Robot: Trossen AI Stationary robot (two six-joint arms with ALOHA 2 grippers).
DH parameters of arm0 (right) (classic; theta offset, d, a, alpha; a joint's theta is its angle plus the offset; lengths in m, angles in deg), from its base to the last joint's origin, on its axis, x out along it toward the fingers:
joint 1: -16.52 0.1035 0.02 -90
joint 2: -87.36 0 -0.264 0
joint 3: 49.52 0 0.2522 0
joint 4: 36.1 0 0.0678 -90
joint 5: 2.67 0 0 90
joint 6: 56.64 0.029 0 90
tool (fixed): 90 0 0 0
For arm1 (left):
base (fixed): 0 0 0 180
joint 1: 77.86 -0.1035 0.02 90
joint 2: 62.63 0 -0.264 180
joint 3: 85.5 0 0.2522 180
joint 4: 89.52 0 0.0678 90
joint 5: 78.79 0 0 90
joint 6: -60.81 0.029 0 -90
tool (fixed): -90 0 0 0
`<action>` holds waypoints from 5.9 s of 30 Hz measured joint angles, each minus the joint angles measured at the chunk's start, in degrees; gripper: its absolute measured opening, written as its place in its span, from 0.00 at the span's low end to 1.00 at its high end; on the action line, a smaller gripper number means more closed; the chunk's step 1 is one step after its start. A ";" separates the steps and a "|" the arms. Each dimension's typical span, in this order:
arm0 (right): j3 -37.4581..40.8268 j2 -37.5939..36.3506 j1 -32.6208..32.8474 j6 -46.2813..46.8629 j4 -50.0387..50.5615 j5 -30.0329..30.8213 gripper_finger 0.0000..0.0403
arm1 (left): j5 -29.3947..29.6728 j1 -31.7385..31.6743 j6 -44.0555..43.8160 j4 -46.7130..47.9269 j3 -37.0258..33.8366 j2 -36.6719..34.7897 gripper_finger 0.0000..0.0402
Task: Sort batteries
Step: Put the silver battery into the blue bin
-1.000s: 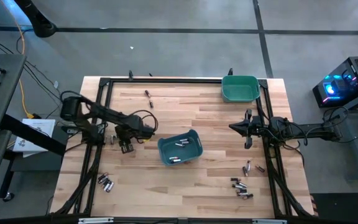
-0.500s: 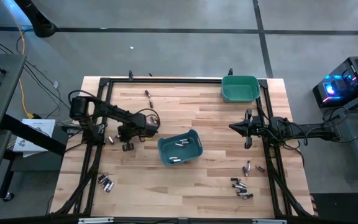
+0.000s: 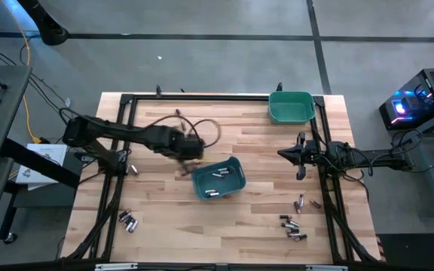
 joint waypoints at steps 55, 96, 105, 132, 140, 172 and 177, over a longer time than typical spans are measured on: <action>0.00 0.00 0.00 0.00 0.01 0.02 0.00 | -2.86 12.26 -26.99 24.35 14.43 11.71 0.35; 0.00 0.00 -0.02 0.01 0.01 0.01 0.00 | -6.72 2.63 35.74 11.36 -27.74 22.75 0.44; 0.00 0.00 -0.02 0.00 -0.02 0.01 0.00 | -7.81 2.61 32.92 9.88 -27.58 20.88 0.09; 0.00 -0.01 -0.02 0.02 0.01 0.01 0.00 | -0.43 -3.85 5.23 -18.29 -9.80 -13.95 0.08; 0.00 -0.02 0.00 0.01 0.01 0.00 0.00 | -13.05 0.58 12.57 -18.09 10.12 9.85 0.08; 0.00 0.35 -0.01 0.01 0.02 0.01 0.00 | -12.42 0.57 8.55 11.03 30.00 27.52 0.38; 0.00 0.33 -0.02 0.01 0.03 0.00 0.00 | 5.69 5.02 -5.49 24.57 30.05 18.92 0.36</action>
